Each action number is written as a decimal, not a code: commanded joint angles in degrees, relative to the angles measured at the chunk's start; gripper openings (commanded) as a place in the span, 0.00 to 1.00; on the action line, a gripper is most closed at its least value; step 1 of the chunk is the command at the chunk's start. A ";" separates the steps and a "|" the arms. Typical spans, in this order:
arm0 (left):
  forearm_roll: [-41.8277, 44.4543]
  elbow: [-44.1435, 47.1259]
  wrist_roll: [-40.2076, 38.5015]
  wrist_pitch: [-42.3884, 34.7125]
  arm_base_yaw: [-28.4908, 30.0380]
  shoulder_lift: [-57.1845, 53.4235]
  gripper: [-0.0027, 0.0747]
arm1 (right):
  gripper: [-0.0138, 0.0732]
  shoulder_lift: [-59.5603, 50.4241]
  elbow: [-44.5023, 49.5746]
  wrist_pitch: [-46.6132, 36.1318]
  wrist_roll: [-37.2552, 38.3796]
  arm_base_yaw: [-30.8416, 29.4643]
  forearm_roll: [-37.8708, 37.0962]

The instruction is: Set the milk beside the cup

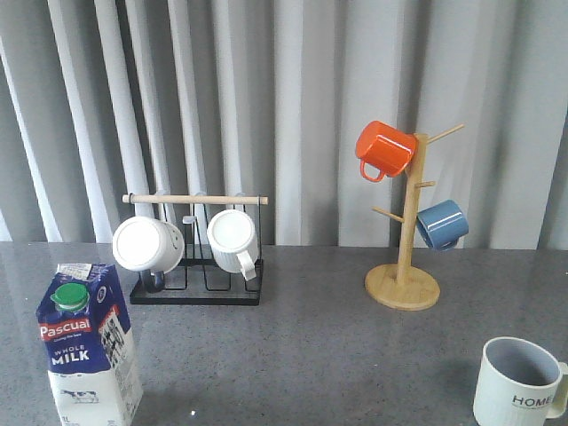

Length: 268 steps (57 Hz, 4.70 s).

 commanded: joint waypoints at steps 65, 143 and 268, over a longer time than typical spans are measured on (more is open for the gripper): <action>-0.43 -1.39 -0.07 -4.76 -2.06 0.03 0.80 | 0.82 20.36 -4.11 -12.70 -7.83 -0.01 3.94; -0.43 -1.39 -0.07 -4.76 -2.06 0.03 0.80 | 0.82 40.99 -8.46 -26.80 7.57 -0.01 -10.22; -0.43 -1.39 -0.07 -4.78 -2.06 0.03 0.80 | 0.82 50.81 -10.53 -33.59 27.43 -10.25 -35.67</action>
